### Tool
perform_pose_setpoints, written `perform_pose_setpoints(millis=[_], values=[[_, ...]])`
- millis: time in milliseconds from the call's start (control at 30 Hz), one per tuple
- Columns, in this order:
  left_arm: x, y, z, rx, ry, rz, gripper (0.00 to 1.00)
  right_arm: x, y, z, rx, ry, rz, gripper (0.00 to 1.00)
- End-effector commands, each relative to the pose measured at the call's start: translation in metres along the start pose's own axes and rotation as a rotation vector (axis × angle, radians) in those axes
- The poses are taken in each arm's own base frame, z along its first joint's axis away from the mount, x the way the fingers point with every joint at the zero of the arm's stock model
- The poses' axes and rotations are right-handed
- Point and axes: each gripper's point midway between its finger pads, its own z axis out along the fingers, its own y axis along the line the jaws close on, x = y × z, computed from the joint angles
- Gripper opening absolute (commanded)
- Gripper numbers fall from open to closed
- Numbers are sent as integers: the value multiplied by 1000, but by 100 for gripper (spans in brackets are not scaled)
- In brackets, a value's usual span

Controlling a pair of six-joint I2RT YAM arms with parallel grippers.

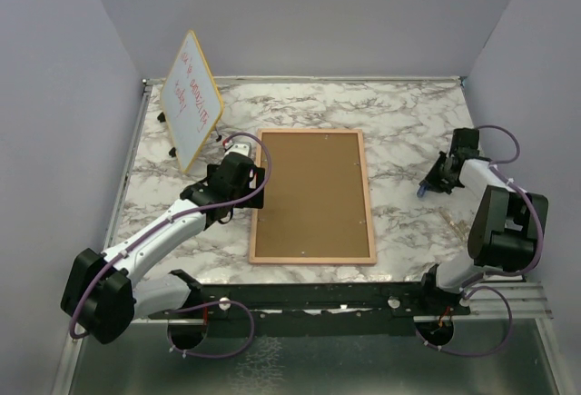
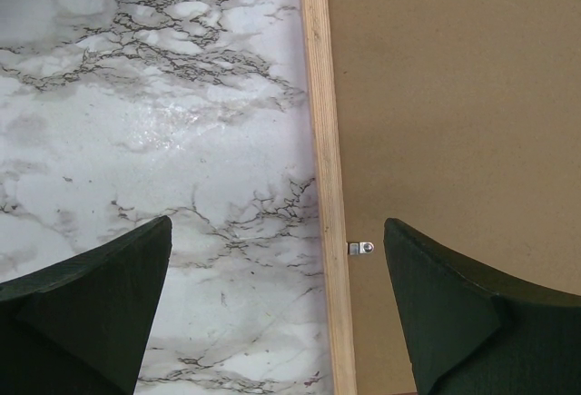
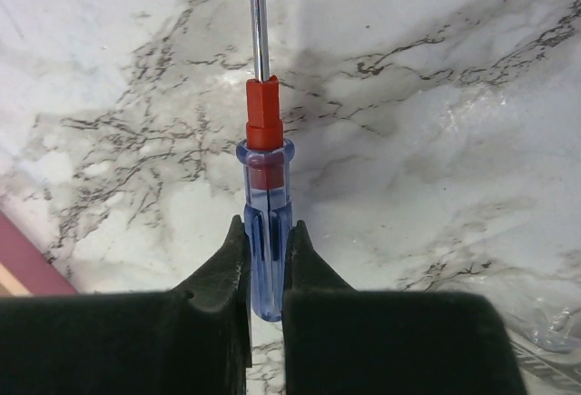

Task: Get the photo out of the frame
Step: Pick up the screwdriver from the center of the board.

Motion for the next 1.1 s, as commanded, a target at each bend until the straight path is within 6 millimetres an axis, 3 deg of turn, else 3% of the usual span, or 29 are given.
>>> perform_pose_setpoints(millis=[0, 133, 367, 533, 667, 967, 1033, 1067], values=[[-1, 4, 0, -31, 5, 8, 99, 4, 17, -10, -101, 16, -5, 1], [0, 5, 0, -35, 9, 6, 99, 26, 21, -3, -151, 76, -7, 0], [0, 5, 1, -38, 15, 11, 99, 55, 15, 7, -58, 132, -68, 1], [0, 5, 2, -40, 16, 12, 99, 52, 5, 8, 30, 121, -77, 24], [0, 6, 1, -44, 13, 12, 99, 49, 6, 10, 83, 126, -125, 31], [0, 6, 2, -48, 15, 13, 99, 55, 4, 11, 217, 108, -196, 29], [1, 7, 2, -49, 19, 14, 99, 58, 4, 13, 223, 117, -199, 24], [1, 6, 2, -48, 19, 14, 99, 60, 4, 15, 217, 125, -198, 13]])
